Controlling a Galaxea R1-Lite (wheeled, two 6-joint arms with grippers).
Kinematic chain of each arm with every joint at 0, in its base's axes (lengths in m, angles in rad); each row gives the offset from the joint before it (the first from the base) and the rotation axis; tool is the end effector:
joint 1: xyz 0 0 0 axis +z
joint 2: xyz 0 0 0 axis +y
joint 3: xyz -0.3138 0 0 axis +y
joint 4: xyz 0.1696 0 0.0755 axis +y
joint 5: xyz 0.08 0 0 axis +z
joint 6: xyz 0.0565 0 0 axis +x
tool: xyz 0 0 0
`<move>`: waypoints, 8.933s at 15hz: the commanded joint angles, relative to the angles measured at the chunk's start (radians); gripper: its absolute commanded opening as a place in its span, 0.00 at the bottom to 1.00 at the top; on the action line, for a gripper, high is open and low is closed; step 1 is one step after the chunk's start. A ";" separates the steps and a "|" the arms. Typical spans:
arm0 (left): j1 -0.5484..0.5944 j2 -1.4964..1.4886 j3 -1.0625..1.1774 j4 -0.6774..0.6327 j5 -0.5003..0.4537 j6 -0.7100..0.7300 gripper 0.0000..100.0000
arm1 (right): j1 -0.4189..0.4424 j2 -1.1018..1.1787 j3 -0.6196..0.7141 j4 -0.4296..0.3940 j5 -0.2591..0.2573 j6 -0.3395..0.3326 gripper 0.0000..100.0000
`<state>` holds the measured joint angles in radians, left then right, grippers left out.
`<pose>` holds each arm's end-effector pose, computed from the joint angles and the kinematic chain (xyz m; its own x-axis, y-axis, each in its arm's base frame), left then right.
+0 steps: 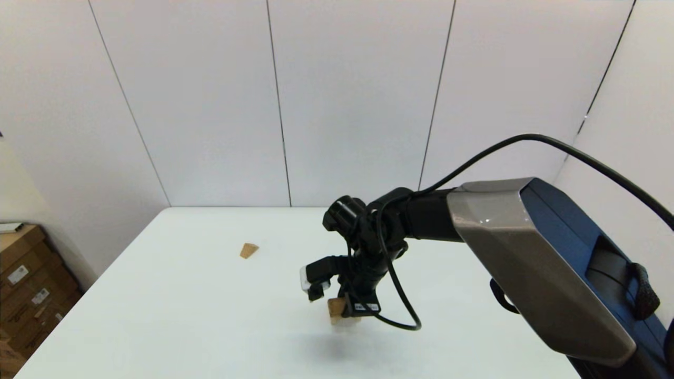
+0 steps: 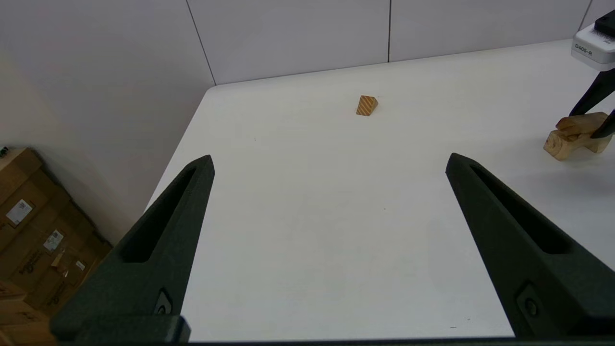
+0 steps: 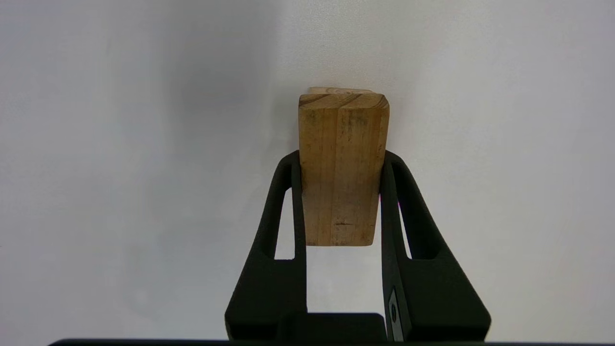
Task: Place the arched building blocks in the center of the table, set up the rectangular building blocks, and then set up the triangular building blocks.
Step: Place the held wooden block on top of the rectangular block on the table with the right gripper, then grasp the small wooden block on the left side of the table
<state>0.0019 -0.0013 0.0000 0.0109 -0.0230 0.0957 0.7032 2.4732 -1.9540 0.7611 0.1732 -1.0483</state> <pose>-0.0078 -0.0013 0.0740 0.9997 -0.0211 -0.0096 0.0219 0.9952 0.0953 0.3521 0.3113 0.0459 0.1038 0.3139 -0.9438 -0.9700 -0.1779 -0.1658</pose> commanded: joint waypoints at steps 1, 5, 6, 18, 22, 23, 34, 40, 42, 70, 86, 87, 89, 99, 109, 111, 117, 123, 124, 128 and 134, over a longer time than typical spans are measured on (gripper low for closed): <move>0.000 0.001 0.000 0.000 0.000 0.001 1.00 | -0.005 0.003 0.000 -0.003 0.002 -0.007 0.00; 0.001 0.001 0.000 0.000 0.000 0.001 1.00 | -0.005 0.001 0.000 -0.005 0.002 -0.009 0.00; 0.000 0.001 0.000 0.000 0.000 0.001 1.00 | -0.005 0.001 0.000 -0.005 0.002 -0.009 0.00; 0.000 0.001 0.000 0.000 0.000 0.001 1.00 | -0.007 -0.002 0.000 -0.003 -0.012 -0.009 0.00; 0.001 0.001 0.000 0.000 0.000 0.001 1.00 | -0.007 -0.010 0.000 -0.003 -0.012 -0.009 0.00; 0.000 0.001 0.002 0.000 0.000 0.001 1.00 | -0.007 -0.011 0.000 -0.003 -0.012 -0.007 0.00; 0.000 0.001 0.000 0.000 0.000 0.001 1.00 | -0.008 -0.002 0.000 -0.006 -0.012 -0.009 0.00; 0.001 0.001 0.000 0.000 0.000 0.001 1.00 | -0.008 0.004 0.000 -0.008 -0.012 -0.007 1.00; 0.000 0.001 0.000 0.000 0.000 0.001 1.00 | -0.011 -0.005 0.000 -0.008 -0.012 -0.007 1.00; 0.000 0.001 0.000 0.000 0.000 0.001 1.00 | -0.668 -1.760 0.725 0.334 -0.021 0.488 1.00; 0.000 0.001 0.000 0.000 0.000 0.001 1.00 | -0.745 -2.226 1.041 0.351 -0.090 0.709 1.00; 0.001 0.001 0.000 0.000 0.000 0.001 1.00 | -0.737 -2.240 1.057 0.350 -0.098 0.703 1.00; 0.000 0.001 0.000 0.000 0.000 0.001 1.00 | -0.720 -2.288 1.126 0.342 -0.104 0.700 1.00; 0.000 0.001 0.002 0.000 0.000 0.001 1.00 | -0.705 -2.475 1.859 -0.671 -0.093 0.860 1.00; 0.000 0.001 0.000 0.000 0.000 0.001 1.00 | -0.705 -2.475 1.954 -0.778 -0.113 0.852 1.00; 0.001 0.001 0.000 0.000 0.000 0.001 1.00 | -0.703 -2.475 1.954 -0.775 -0.115 0.910 1.00; 0.000 0.001 0.000 0.000 0.000 0.001 1.00 | -0.703 -2.475 1.954 -0.772 -0.121 0.955 1.00; 0.000 0.001 0.000 0.000 0.000 0.001 1.00 | -0.705 -2.475 1.954 -0.770 -0.121 0.967 1.00; 0.000 0.001 0.000 0.000 0.000 0.002 1.00 | -0.705 -2.475 1.954 -0.770 -0.121 0.967 1.00; 0.000 0.001 0.000 0.000 0.000 -0.001 1.00 | -0.703 -2.475 1.954 -0.770 -0.121 0.967 1.00; 0.000 0.001 -0.020 0.009 -0.011 -0.007 1.00 | -0.705 -2.475 1.954 -0.770 -0.121 0.967 1.00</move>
<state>0.0017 -0.0013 -0.0070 0.0162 -0.0311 0.0883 -0.0009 -0.0013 0.0000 -0.0089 0.0513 -0.0806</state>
